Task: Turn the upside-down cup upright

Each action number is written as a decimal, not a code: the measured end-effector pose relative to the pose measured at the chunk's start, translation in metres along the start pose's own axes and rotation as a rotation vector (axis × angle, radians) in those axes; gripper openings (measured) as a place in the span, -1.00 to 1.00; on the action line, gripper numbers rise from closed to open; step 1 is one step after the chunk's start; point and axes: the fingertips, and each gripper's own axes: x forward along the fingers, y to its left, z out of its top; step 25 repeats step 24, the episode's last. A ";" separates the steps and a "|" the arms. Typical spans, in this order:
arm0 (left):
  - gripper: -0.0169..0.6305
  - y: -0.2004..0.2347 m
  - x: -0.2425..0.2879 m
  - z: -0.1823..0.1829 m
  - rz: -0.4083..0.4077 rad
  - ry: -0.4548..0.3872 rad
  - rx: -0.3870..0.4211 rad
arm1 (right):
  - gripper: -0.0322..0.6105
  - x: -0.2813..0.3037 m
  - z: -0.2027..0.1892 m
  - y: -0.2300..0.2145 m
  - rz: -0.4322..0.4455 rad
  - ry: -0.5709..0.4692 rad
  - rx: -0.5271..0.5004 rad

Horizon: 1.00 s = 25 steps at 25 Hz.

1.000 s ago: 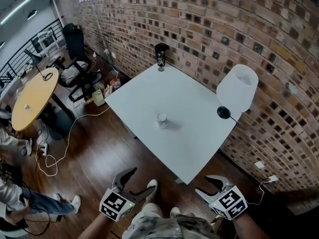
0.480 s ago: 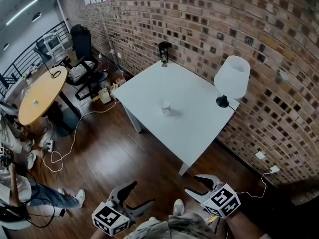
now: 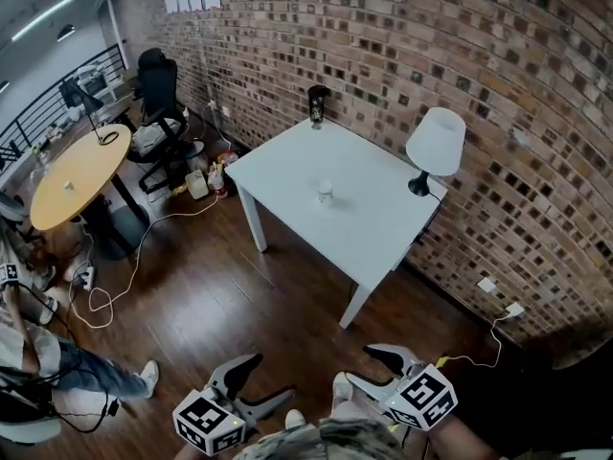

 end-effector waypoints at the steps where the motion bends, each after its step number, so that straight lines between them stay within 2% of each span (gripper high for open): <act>1: 0.17 -0.002 -0.008 -0.005 -0.009 0.003 -0.001 | -0.18 -0.001 -0.001 0.011 -0.002 -0.002 0.004; 6: 0.17 -0.018 -0.025 -0.024 -0.047 0.014 0.009 | -0.18 -0.009 -0.004 0.044 -0.029 -0.014 0.023; 11: 0.16 -0.039 -0.017 -0.023 -0.099 0.012 0.039 | -0.18 -0.026 -0.013 0.052 -0.051 -0.013 0.044; 16: 0.16 -0.054 -0.018 -0.026 -0.144 0.011 0.016 | -0.19 -0.036 -0.015 0.056 -0.072 0.000 0.045; 21: 0.16 -0.059 -0.017 -0.036 -0.152 0.043 0.040 | -0.19 -0.040 -0.023 0.052 -0.074 0.003 0.051; 25: 0.12 -0.063 -0.016 -0.040 -0.148 0.055 0.027 | -0.19 -0.044 -0.032 0.050 -0.063 0.018 0.055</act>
